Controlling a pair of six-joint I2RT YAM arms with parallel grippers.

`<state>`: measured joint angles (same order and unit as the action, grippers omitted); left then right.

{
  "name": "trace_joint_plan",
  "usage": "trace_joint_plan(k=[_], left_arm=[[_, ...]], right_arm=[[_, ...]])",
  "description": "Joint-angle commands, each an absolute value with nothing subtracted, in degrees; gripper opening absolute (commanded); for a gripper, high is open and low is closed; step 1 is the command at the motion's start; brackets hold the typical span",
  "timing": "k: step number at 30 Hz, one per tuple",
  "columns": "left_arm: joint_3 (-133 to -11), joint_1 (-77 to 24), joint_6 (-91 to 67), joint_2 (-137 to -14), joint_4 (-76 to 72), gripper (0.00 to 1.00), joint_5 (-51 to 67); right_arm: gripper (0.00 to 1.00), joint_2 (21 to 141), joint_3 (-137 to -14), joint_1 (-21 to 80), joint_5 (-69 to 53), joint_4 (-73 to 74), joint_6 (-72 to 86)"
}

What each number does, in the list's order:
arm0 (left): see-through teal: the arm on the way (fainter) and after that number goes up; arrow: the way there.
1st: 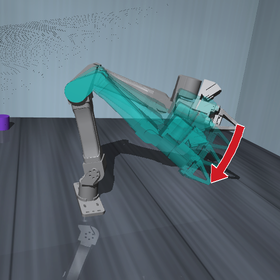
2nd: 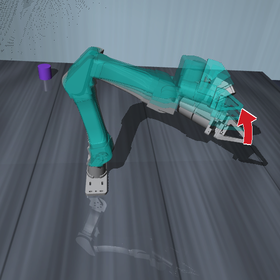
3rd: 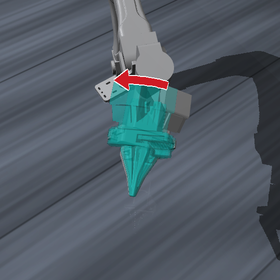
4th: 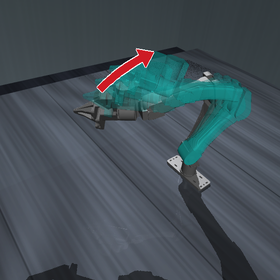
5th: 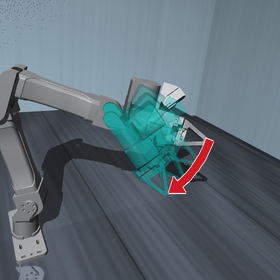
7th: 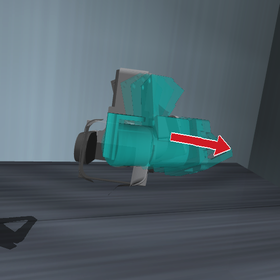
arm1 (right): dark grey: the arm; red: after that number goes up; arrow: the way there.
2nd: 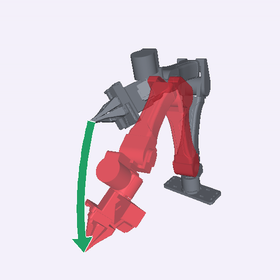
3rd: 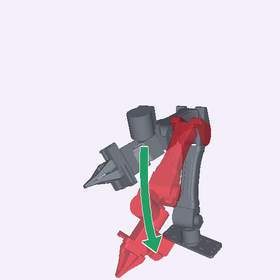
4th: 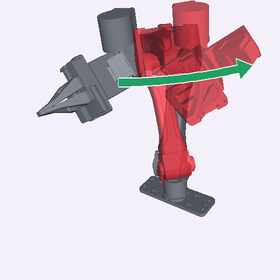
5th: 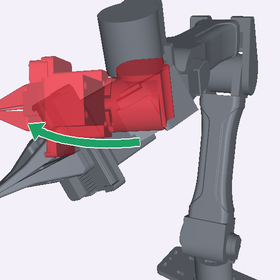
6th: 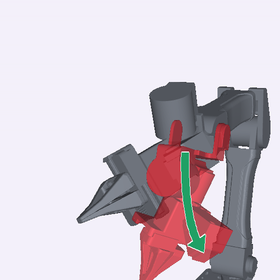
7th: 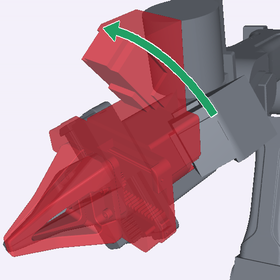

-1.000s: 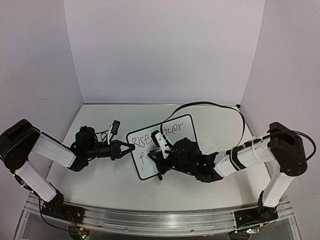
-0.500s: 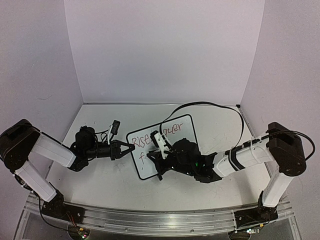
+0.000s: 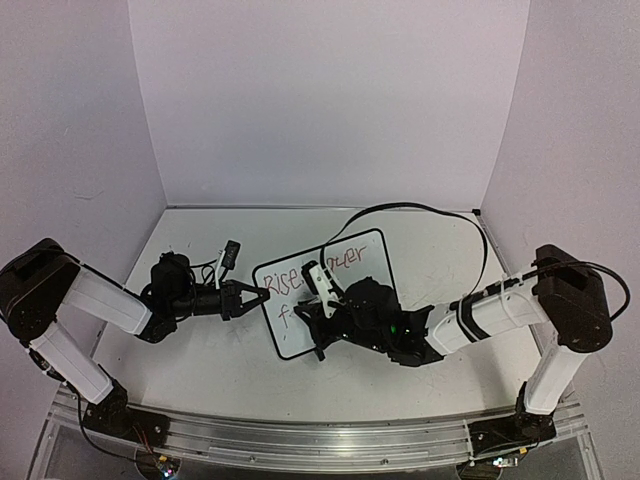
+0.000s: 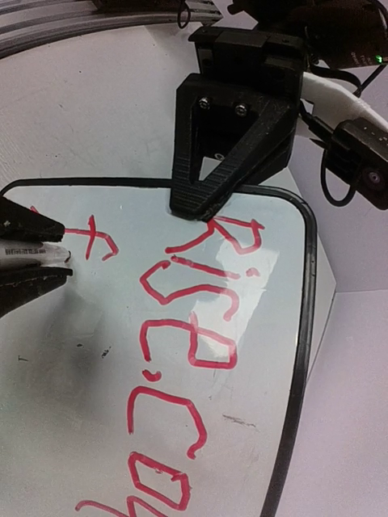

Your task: Write a sentence on the whiteboard

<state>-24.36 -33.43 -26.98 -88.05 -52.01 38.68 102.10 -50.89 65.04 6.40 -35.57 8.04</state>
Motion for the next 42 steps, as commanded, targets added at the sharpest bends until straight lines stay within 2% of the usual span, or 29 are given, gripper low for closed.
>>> trace_joint_plan(k=[1, 42], left_arm=[[-25.22, -33.49, -25.84, -87.94, -47.18, 0.00, 36.90], [-25.24, -33.50, -25.58, -87.61, -46.84, 0.00, 36.92]], right_arm=[[0.00, 102.00, -50.75, 64.76, 11.30, -36.91, 9.08], [0.00, 101.26, -51.68, 63.26, 14.81, -37.80, 10.08]])
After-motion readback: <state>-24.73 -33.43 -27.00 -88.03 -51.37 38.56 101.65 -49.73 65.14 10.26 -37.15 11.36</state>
